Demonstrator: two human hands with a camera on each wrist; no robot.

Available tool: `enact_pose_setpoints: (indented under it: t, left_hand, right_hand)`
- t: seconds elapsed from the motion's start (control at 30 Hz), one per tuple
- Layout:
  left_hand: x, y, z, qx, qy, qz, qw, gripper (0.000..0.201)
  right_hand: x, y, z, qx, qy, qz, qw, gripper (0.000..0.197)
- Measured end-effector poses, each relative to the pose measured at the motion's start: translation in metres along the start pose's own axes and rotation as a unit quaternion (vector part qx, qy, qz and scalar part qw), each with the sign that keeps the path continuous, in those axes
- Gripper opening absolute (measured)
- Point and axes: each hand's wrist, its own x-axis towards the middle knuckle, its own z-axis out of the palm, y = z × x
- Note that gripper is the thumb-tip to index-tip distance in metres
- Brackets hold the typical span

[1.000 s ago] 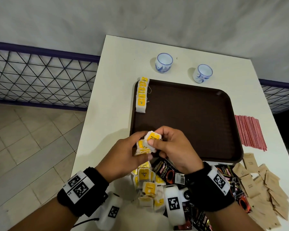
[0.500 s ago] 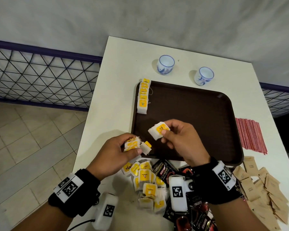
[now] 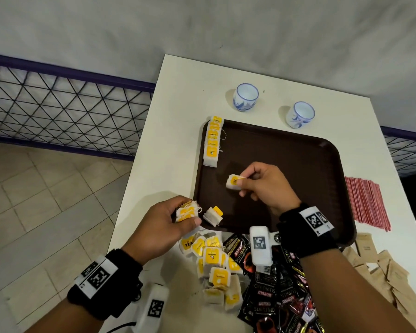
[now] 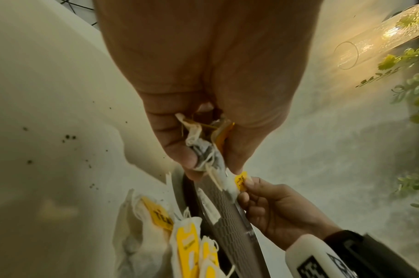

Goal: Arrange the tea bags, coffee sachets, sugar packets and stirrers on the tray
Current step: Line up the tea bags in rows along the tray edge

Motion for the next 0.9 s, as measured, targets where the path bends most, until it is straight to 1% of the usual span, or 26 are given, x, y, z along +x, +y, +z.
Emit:
enact_pose_setpoints:
  t: [0.1,0.23,0.4,0.53,0.67,0.8,0.9]
  left_hand:
    - [-0.001,-0.002,-0.001,-0.001,0.002,0.000,1.000,0.016]
    - [-0.003,-0.006,-0.002,0.002,0.003,0.000,1.000,0.014]
    - [-0.003,-0.010,0.000,0.013,0.008,0.004,1.000,0.013]
    - [-0.002,-0.011,-0.001,0.019,0.015,0.004,1.000,0.015]
    - [-0.001,-0.012,-0.002,0.013,0.017,-0.001,1.000,0.017]
    - [-0.001,-0.015,-0.002,0.016,0.015,0.001,1.000,0.017]
    - [-0.002,-0.016,-0.003,0.020,0.014,0.007,1.000,0.023]
  right_hand:
    - [0.012,-0.006,0.006,0.038,-0.015,-0.003,0.999,0.015]
    - [0.029,-0.013,0.018,0.042,-0.025,0.004,0.999,0.013]
    - [0.044,-0.020,0.036,0.051,-0.043,0.034,0.997,0.009]
    - [0.054,-0.027,0.046,0.069,-0.047,0.046,0.995,0.013]
    - [0.062,-0.030,0.051,0.064,-0.038,0.050,0.996,0.012]
    - [0.068,-0.030,0.054,0.031,-0.015,0.035,0.999,0.016]
    - [0.071,-0.031,0.056,0.010,0.000,0.039,0.999,0.019]
